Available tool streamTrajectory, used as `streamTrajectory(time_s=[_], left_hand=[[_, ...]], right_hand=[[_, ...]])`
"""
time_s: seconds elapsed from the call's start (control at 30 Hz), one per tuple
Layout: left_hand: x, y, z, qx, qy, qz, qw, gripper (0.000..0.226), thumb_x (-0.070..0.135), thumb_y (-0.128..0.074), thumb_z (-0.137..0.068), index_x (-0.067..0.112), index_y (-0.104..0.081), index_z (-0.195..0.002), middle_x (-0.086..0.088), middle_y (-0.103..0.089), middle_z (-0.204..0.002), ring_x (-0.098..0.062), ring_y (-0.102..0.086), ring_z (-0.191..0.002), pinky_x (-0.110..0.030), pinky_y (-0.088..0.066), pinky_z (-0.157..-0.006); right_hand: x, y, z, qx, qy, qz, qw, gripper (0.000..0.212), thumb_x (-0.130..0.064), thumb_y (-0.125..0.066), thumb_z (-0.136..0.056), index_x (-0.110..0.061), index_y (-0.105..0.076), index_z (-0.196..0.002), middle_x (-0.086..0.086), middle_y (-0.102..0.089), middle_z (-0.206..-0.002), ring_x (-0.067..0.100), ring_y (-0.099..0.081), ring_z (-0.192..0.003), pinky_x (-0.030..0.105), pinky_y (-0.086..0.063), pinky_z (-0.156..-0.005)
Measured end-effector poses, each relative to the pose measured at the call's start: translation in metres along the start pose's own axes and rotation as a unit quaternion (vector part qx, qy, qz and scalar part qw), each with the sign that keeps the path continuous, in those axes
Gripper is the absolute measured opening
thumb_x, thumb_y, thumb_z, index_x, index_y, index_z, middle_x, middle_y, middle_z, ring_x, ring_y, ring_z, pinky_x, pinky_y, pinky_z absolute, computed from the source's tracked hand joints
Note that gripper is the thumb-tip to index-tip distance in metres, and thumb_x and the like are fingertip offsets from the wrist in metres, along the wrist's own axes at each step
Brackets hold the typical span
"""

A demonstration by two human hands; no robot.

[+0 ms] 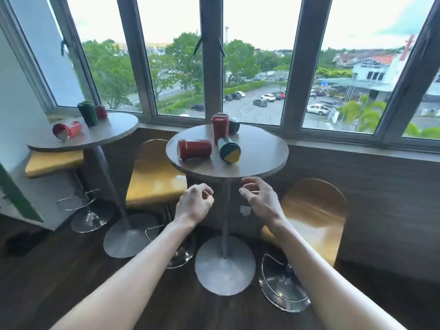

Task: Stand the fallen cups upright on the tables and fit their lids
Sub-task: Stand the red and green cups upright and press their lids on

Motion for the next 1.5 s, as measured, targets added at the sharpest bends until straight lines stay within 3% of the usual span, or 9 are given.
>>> streamTrajectory(time_s=[0.17, 0.3, 0.43, 0.6, 0.77, 0.87, 1.0, 1.27, 1.5], left_hand=[[-0.023, -0.008, -0.088, 0.023, 0.028, 0.012, 0.999, 0.022, 0.024, -0.060, -0.083, 0.026, -0.067, -0.104, 0.000, -0.066, -0.108, -0.023, -0.064, -0.095, -0.036, -0.053, -0.084], [-0.045, 0.005, -0.154, 0.066, 0.031, 0.034, 0.997, 0.038, 0.018, -0.065, -0.082, 0.019, -0.062, -0.119, -0.007, -0.063, -0.113, -0.025, -0.060, -0.102, -0.034, -0.049, -0.087], [-0.075, 0.021, -0.217, 0.122, 0.016, 0.013, 0.992, 0.054, 0.032, -0.073, -0.077, 0.022, -0.053, -0.127, -0.010, -0.056, -0.123, -0.030, -0.049, -0.117, -0.041, -0.040, -0.100], [-0.113, 0.016, -0.276, 0.073, -0.048, 0.059, 0.994, 0.081, 0.041, -0.083, -0.068, 0.024, -0.040, -0.134, -0.011, -0.040, -0.132, -0.030, -0.039, -0.125, -0.047, -0.032, -0.109], [-0.137, 0.003, -0.303, -0.021, -0.097, 0.078, 0.992, 0.102, 0.040, -0.088, -0.060, 0.030, -0.027, -0.142, -0.010, -0.037, -0.133, -0.029, -0.039, -0.126, -0.049, -0.035, -0.109], [-0.142, -0.003, -0.309, -0.045, -0.120, 0.094, 0.987, 0.103, 0.028, -0.085, -0.061, 0.024, -0.025, -0.144, -0.010, -0.040, -0.131, -0.028, -0.042, -0.125, -0.058, -0.040, -0.105], [-0.140, -0.004, -0.311, -0.033, -0.128, 0.134, 0.982, 0.094, 0.014, -0.086, -0.064, 0.027, -0.030, -0.138, -0.009, -0.045, -0.126, -0.025, -0.053, -0.115, -0.052, -0.051, -0.096], [-0.090, -0.003, -0.319, 0.035, -0.187, 0.041, 0.981, 0.101, 0.050, -0.081, -0.063, 0.028, -0.029, -0.147, -0.011, -0.043, -0.127, -0.026, -0.045, -0.118, -0.036, -0.043, -0.089], [-0.041, -0.009, -0.339, 0.062, -0.166, -0.026, 0.984, 0.092, 0.063, -0.075, -0.064, 0.030, -0.036, -0.140, -0.011, -0.043, -0.128, -0.028, -0.043, -0.118, -0.033, -0.046, -0.079]], right_hand=[[-0.001, -0.028, -0.108, -0.023, 0.044, 0.025, 0.998, 0.038, -0.027, -0.065, -0.088, -0.020, -0.056, -0.124, 0.004, -0.059, -0.118, 0.019, -0.060, -0.105, 0.038, -0.051, -0.095], [-0.006, -0.053, -0.183, 0.000, 0.072, 0.079, 0.994, 0.050, -0.028, -0.071, -0.083, -0.019, -0.054, -0.129, 0.005, -0.053, -0.122, 0.015, -0.051, -0.106, 0.027, -0.042, -0.092], [0.005, -0.075, -0.245, 0.072, 0.097, 0.152, 0.981, 0.069, -0.055, -0.069, -0.068, -0.025, -0.053, -0.128, 0.007, -0.048, -0.129, 0.027, -0.045, -0.117, 0.029, -0.031, -0.095], [0.035, -0.097, -0.273, 0.135, 0.074, 0.225, 0.962, 0.079, -0.072, -0.061, -0.063, -0.033, -0.047, -0.131, 0.003, -0.044, -0.135, 0.027, -0.046, -0.120, 0.038, -0.035, -0.101], [0.050, -0.109, -0.268, 0.158, 0.058, 0.267, 0.949, 0.086, -0.064, -0.073, -0.063, -0.031, -0.041, -0.136, 0.003, -0.040, -0.139, 0.025, -0.042, -0.122, 0.042, -0.036, -0.104], [0.053, -0.112, -0.269, 0.180, 0.070, 0.230, 0.954, 0.090, -0.037, -0.086, -0.062, -0.022, -0.041, -0.138, 0.008, -0.037, -0.139, 0.024, -0.034, -0.128, 0.048, -0.035, -0.108], [0.056, -0.113, -0.271, 0.206, 0.080, 0.214, 0.951, 0.088, -0.021, -0.084, -0.060, -0.020, -0.040, -0.135, 0.007, -0.036, -0.135, 0.022, -0.032, -0.125, 0.051, -0.035, -0.106], [0.067, -0.110, -0.271, 0.193, 0.046, 0.190, 0.962, 0.096, -0.022, -0.083, -0.062, -0.030, -0.025, -0.138, 0.002, -0.024, -0.134, 0.029, -0.033, -0.128, 0.049, -0.035, -0.110], [0.069, -0.110, -0.269, 0.192, 0.045, 0.170, 0.965, 0.094, -0.028, -0.082, -0.068, -0.032, -0.022, -0.140, 0.002, -0.023, -0.136, 0.028, -0.037, -0.126, 0.044, -0.042, -0.106]])
Point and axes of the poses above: each hand's wrist, its own z-axis away from the middle knuckle, its own y-axis out of the back of the hand, x = y × z, the point moved 5 cm from there along -z, towards the middle knuckle
